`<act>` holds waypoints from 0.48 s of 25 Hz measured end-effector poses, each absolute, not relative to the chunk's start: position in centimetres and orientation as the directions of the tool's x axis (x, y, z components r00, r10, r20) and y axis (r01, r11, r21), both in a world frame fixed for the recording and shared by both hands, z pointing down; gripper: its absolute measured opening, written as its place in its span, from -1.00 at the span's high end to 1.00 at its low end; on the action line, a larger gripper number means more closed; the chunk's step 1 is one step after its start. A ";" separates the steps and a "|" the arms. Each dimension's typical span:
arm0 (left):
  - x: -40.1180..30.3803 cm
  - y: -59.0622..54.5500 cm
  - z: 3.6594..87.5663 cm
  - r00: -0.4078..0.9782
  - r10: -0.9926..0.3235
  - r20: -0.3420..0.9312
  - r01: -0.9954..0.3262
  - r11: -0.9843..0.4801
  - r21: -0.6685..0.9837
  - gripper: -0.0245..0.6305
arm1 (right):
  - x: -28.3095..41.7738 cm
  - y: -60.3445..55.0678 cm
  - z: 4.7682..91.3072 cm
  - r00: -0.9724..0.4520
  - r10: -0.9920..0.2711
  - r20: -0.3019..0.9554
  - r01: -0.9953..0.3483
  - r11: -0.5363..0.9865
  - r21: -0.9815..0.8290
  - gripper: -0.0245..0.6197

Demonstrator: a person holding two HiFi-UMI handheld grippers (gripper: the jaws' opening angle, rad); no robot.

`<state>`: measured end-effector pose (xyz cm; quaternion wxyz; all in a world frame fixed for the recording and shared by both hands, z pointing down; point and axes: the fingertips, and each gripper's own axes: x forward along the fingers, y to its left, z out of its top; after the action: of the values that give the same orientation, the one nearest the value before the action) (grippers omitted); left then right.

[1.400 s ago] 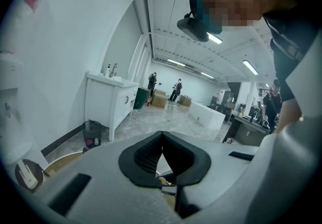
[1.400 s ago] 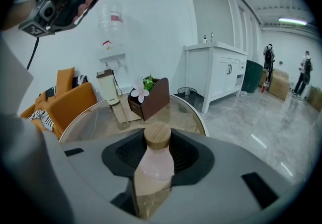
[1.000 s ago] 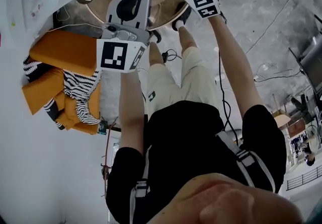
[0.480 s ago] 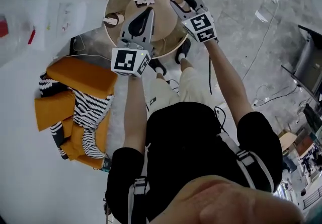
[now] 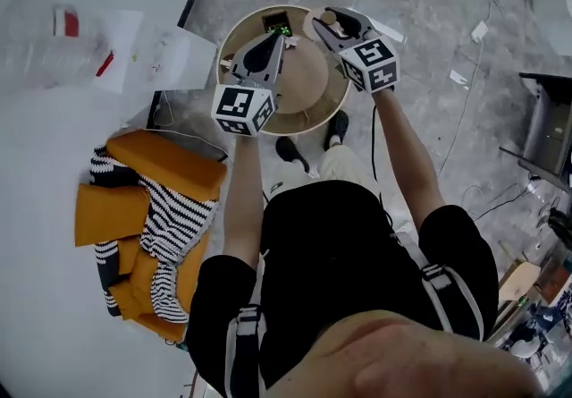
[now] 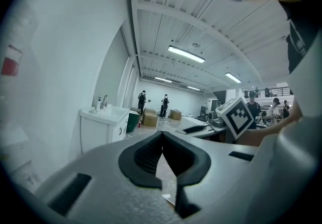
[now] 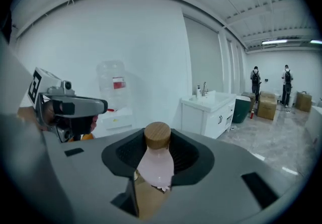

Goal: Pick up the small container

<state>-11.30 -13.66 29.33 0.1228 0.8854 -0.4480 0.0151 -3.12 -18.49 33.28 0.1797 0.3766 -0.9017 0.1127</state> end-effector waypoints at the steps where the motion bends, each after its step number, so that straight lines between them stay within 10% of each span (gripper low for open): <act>1: -11.7 -13.3 28.6 0.601 -0.788 0.132 -0.795 -0.573 0.200 0.87 | -3.5 -18.0 32.0 -0.654 -0.642 0.400 -0.719 0.691 -0.068 0.49; 12: -14.4 -9.8 21.6 0.652 -0.754 0.080 -0.756 -0.638 0.146 0.87 | -6.6 -13.1 20.2 -0.682 -0.649 0.337 -0.699 0.714 -0.041 0.49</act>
<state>-14.40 -9.77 21.58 0.0834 0.9049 -0.4174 0.0060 -6.60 -13.11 20.23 0.1508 0.3689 -0.9134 0.0836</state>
